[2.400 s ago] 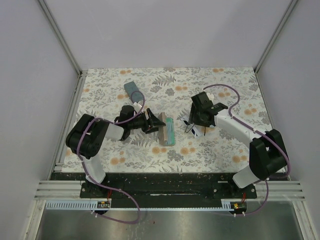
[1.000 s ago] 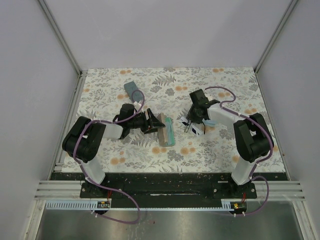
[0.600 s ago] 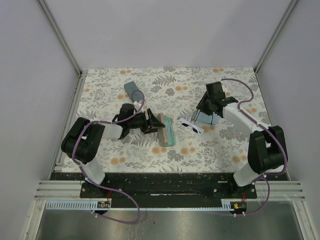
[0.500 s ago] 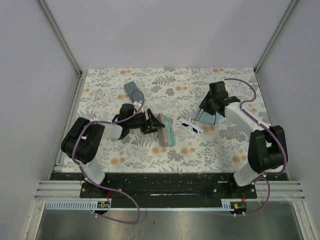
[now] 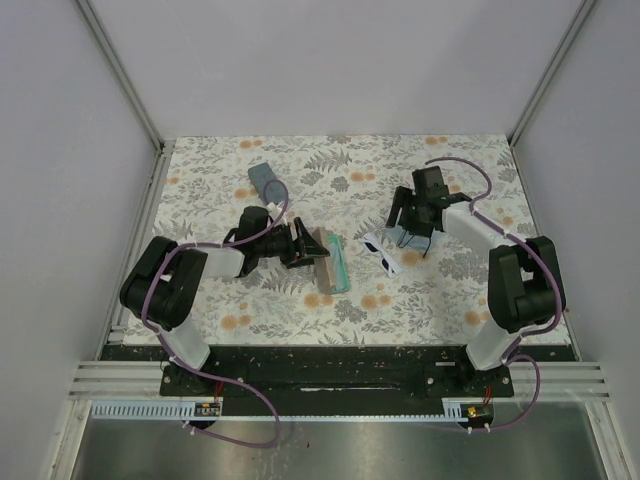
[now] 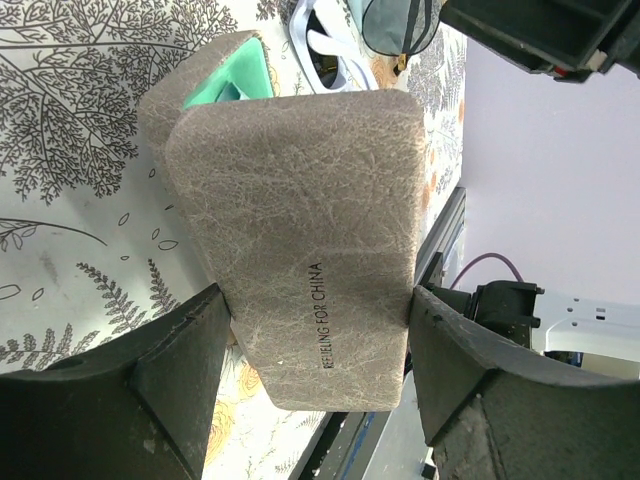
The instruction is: Organize the sunglasses
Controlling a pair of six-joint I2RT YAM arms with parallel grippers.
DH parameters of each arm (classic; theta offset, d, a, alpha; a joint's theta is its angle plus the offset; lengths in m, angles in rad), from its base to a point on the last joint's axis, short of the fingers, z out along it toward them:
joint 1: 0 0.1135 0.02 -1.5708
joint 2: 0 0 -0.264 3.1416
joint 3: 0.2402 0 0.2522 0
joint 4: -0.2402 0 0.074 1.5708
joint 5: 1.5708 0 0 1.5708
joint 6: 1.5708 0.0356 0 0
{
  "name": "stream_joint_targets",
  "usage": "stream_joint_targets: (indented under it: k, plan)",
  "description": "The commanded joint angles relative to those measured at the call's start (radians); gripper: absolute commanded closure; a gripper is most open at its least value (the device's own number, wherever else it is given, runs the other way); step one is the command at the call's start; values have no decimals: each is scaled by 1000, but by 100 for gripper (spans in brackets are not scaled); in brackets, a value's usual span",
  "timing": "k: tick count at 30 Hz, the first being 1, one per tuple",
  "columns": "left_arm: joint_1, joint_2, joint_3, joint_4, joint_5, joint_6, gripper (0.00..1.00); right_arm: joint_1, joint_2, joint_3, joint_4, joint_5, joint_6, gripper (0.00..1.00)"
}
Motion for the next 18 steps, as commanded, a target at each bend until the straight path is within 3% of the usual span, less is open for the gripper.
stream_joint_targets:
  k: [1, 9, 18]
  plan:
    - [-2, -29, 39, -54, -4, 80, 59, 70, -61, 7, 10, -58, -188, 26]
    - [2, -43, 53, -81, 4, 77, 60, 140, 29, 49, -53, -51, -231, 46]
    - [4, -39, 63, -107, 5, 84, 60, 183, 121, 80, -105, 24, -226, 54]
